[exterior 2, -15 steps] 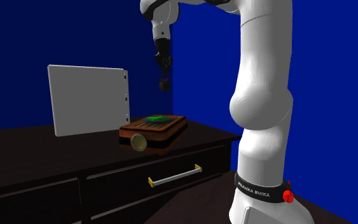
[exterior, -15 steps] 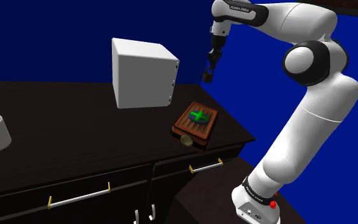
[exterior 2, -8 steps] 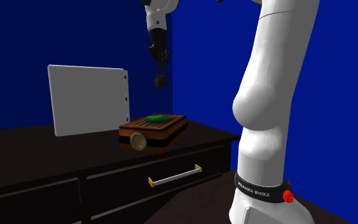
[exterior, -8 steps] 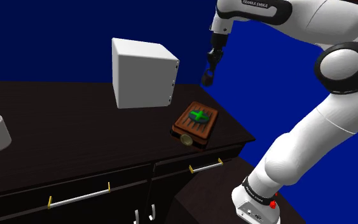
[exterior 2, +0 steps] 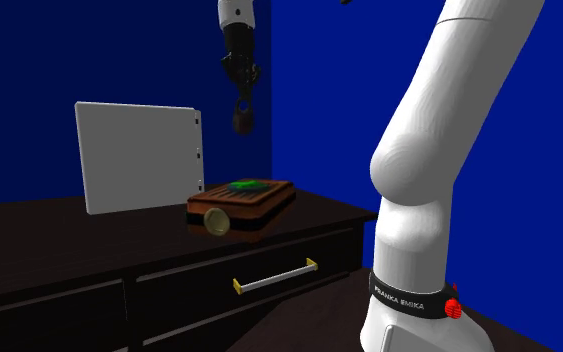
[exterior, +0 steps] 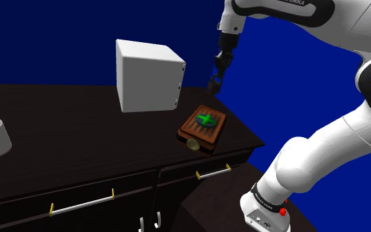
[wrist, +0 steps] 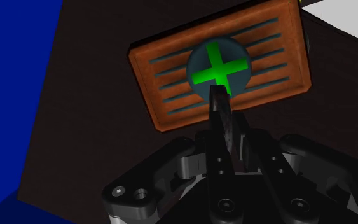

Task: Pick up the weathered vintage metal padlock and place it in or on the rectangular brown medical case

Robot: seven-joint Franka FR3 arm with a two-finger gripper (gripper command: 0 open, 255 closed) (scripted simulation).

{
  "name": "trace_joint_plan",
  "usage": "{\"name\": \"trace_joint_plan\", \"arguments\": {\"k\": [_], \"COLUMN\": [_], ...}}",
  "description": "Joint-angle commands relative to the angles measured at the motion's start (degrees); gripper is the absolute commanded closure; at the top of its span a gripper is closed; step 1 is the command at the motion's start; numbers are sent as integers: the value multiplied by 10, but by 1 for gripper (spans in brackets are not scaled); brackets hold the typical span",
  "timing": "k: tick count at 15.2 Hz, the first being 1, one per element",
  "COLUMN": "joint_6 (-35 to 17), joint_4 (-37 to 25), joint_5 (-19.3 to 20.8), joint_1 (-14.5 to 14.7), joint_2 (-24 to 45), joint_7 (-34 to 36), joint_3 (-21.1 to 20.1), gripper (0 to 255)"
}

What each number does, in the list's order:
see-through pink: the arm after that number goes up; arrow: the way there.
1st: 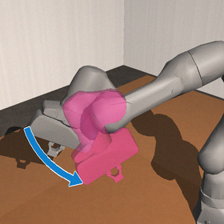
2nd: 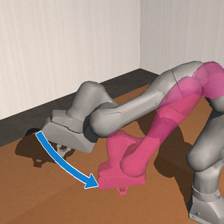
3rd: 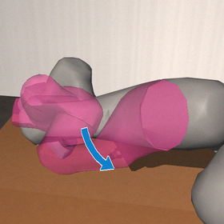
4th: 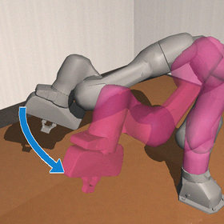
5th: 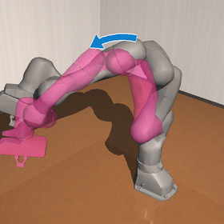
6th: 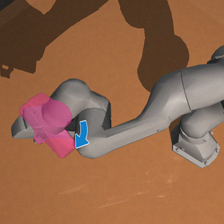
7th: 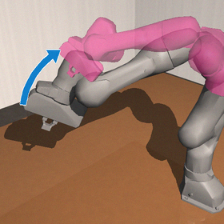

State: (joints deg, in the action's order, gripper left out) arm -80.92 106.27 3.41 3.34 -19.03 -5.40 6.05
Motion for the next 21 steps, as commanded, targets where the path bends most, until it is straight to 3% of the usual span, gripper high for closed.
{"name": "trace_joint_plan", "arguments": {"k": [1,21], "joint_6": [-10,-163], "joint_4": [21,194], "joint_5": [0,3], "joint_1": [1,-1], "joint_2": [-10,-30], "joint_7": [5,10], "joint_3": [-2,1], "gripper": [255,255]}}
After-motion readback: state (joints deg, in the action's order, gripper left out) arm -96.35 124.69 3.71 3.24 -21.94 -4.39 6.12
